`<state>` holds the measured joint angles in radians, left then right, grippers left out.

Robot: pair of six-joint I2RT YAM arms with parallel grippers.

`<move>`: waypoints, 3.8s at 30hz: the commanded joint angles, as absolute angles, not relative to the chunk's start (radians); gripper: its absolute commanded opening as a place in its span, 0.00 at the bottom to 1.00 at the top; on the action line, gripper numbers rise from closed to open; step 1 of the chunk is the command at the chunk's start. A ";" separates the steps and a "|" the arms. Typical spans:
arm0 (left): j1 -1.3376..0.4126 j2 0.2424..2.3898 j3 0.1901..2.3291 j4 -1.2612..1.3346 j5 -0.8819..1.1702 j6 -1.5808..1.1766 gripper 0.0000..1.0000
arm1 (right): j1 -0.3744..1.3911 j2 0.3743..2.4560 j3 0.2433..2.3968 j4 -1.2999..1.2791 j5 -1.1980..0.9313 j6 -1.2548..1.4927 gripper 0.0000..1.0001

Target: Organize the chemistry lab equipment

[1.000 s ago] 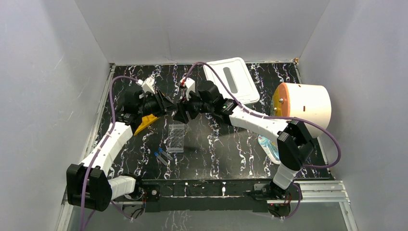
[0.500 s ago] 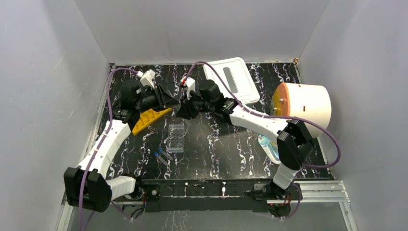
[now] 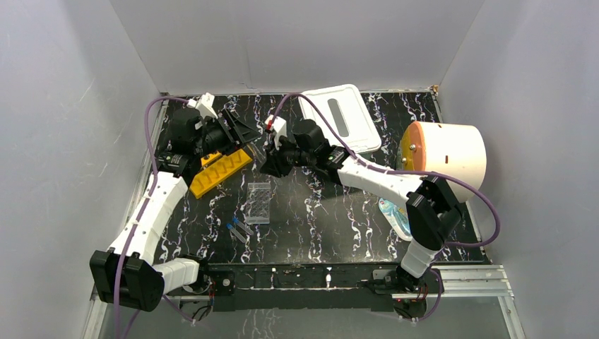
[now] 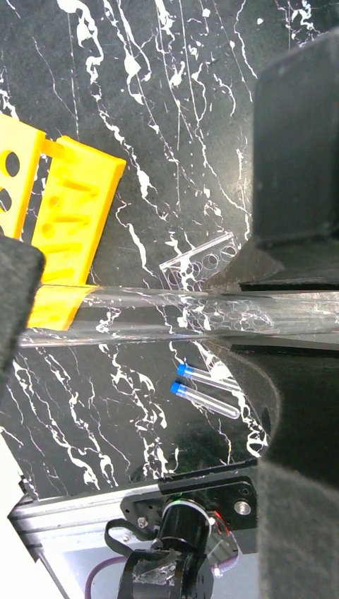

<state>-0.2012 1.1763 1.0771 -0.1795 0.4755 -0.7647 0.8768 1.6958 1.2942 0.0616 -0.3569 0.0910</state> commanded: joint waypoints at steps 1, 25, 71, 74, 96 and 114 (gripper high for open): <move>-0.202 1.164 1.129 -0.211 0.453 -0.799 0.53 | 0.870 1.638 1.296 0.135 -0.390 0.064 0.22; -0.202 1.135 1.048 -0.151 0.539 -0.594 0.36 | 0.853 1.692 1.341 0.143 -0.487 0.091 0.24; -0.202 1.363 1.237 0.071 -0.253 -0.099 0.08 | 0.750 1.431 1.267 -0.133 -0.161 0.002 0.79; -0.202 1.373 1.218 0.102 -0.247 -0.092 0.07 | 0.750 1.407 1.242 -0.132 -0.136 -0.026 0.79; -0.202 1.399 1.129 0.156 -0.245 -0.104 0.08 | 0.731 1.404 1.165 -0.099 -0.098 -0.025 0.80; -0.202 1.450 1.071 0.236 -0.273 -0.108 0.08 | 0.713 1.399 1.140 -0.096 -0.087 -0.023 0.80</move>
<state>-0.2012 1.4532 1.0889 0.1692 -0.2470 -0.1078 0.7200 1.4208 1.1469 -0.1551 -0.1024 -0.0151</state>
